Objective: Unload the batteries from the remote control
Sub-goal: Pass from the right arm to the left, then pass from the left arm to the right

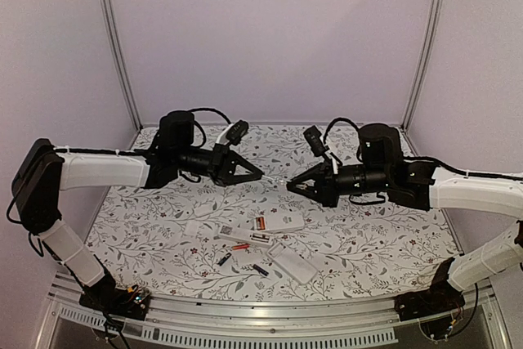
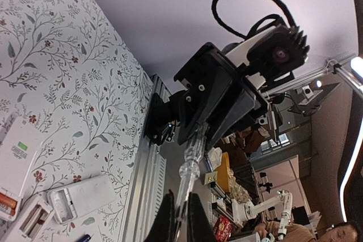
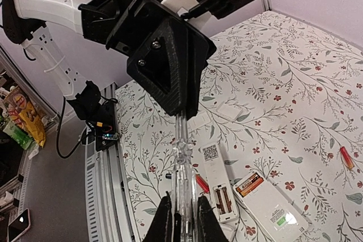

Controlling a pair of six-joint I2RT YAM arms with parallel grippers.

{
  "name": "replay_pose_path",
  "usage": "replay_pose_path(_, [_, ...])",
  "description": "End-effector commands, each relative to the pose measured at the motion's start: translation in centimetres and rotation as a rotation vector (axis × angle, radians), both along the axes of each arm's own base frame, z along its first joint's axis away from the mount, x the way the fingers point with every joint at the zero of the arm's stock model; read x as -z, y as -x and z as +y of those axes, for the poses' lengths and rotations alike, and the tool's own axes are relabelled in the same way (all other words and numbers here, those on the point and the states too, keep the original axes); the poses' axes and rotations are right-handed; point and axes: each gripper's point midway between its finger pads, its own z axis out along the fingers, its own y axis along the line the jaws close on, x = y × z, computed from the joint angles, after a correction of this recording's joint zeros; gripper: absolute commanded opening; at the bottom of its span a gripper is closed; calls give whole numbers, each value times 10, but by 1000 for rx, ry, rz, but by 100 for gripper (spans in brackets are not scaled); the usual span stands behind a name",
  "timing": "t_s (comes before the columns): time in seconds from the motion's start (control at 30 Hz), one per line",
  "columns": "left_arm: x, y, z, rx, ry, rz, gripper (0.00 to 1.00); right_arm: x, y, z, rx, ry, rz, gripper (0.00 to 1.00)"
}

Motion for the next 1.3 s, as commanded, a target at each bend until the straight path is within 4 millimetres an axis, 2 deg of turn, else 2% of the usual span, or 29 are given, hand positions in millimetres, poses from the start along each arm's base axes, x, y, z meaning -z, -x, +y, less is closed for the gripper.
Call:
replay_pose_path(0.0, [-8, 9, 2, 18, 27, -28, 0, -10, -10, 3, 33, -24, -16, 0])
replay_pose_path(0.03, [-8, 9, 3, 16, 29, -28, 0, -10, -12, 3, 45, -26, -10, 2])
replay_pose_path(0.07, [-10, 9, 3, 12, 37, -35, 0, -10, -14, 3, 61, -30, -7, 9])
replay_pose_path(0.17, [-14, 6, 4, -16, 56, -49, 0, -11, -20, 0, 112, -68, 26, 56])
replay_pose_path(0.2, [-17, 6, 5, -27, 67, -57, 0, -12, -22, 0, 131, -92, 49, 68])
replay_pose_path(0.27, [-23, 4, 7, -47, 92, -74, 0, -19, -25, -1, 162, -162, 66, 81])
replay_pose_path(0.33, [-29, 3, 9, -73, 116, -93, 0, -26, -25, -3, 186, -240, 116, 86])
replay_pose_path(0.5, [-41, 1, 17, -126, 189, -122, 0, -35, -18, -2, 162, -407, 238, 87])
replay_pose_path(0.57, [-42, 1, 19, -135, 205, -117, 0, -36, -16, -1, 148, -440, 262, 83])
replay_pose_path(0.7, [-40, 1, 21, -145, 204, -114, 0, -41, -14, 1, 128, -445, 263, 74])
replay_pose_path(0.87, [-40, 0, 21, -152, 204, -118, 0, -41, -14, 8, 105, -418, 260, 57])
replay_pose_path(1.27, [-35, 1, 21, -153, 190, -107, 0, -37, -16, 17, 81, -381, 244, 41])
